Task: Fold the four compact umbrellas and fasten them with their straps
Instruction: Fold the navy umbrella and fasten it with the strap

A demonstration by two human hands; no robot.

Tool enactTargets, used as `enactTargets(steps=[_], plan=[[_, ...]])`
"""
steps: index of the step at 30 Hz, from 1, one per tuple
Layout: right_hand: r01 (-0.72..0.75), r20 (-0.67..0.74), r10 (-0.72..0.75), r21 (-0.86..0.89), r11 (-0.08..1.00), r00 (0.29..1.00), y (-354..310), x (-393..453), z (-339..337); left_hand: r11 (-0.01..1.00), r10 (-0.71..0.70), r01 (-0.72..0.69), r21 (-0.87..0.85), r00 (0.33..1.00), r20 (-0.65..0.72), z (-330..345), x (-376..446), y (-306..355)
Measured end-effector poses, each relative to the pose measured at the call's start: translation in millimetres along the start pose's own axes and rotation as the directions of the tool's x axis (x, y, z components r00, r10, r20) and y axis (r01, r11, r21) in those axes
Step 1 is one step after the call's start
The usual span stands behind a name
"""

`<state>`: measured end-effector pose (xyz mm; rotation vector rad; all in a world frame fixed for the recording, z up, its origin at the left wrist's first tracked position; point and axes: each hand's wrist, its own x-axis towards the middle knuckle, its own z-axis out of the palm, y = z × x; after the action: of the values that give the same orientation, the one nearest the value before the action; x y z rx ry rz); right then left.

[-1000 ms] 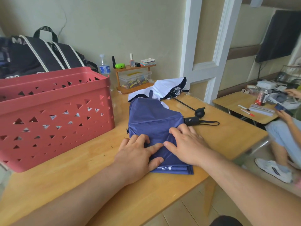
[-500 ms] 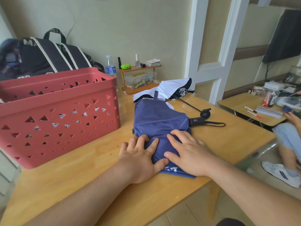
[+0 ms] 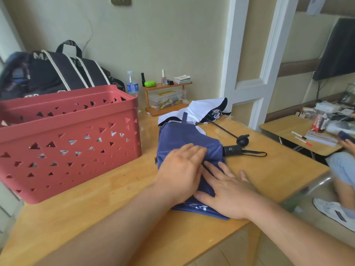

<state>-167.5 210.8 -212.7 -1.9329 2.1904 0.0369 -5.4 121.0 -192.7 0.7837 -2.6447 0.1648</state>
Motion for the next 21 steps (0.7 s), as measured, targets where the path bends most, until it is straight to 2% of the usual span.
enactTargets(steps=[2,3,5,8,11,15,17,19,21], plan=[[-0.005,0.016,0.005,-0.003,1.000,1.000,1.5,-1.5,-0.1,0.986,-0.137,0.106,0.126,0.953,0.271,16.2,-6.2,-2.9],[-0.006,0.025,0.006,-0.008,1.000,1.000,2.3,-1.5,0.3,0.970,-0.226,0.177,0.167,0.908,0.352,21.2,-11.6,-9.9],[-0.008,0.033,0.008,-0.011,1.000,0.999,3.5,-1.4,-0.2,0.954,-0.281,0.205,0.217,0.866,0.414,20.2,-18.3,-21.4],[-0.007,0.039,0.007,0.000,1.000,0.999,2.2,-2.8,-2.2,0.948,-0.290,0.185,0.259,0.838,0.463,13.5,-23.1,-26.1],[0.005,0.041,-0.006,0.015,1.000,0.999,1.5,-3.8,-2.4,0.953,-0.286,0.198,0.228,0.834,0.471,10.4,-27.6,-23.6],[-0.007,0.138,0.009,-0.016,1.000,0.990,-2.3,-5.8,-24.3,0.957,-0.282,0.212,0.197,0.842,0.460,11.2,-27.7,-24.9],[-0.005,0.072,0.010,-0.059,0.998,0.997,-10.4,-3.5,-46.2,0.954,-0.289,0.213,0.209,0.839,0.462,11.5,-26.4,-24.3],[-0.005,-0.086,0.002,-0.036,0.999,0.996,-14.8,-1.8,-51.3,0.952,-0.295,0.216,0.216,0.837,0.462,11.1,-26.0,-23.1],[0.049,-0.101,-0.046,0.024,0.999,0.994,-10.6,-5.1,-34.7,0.953,-0.294,0.220,0.208,0.838,0.460,11.9,-26.8,-22.6]])
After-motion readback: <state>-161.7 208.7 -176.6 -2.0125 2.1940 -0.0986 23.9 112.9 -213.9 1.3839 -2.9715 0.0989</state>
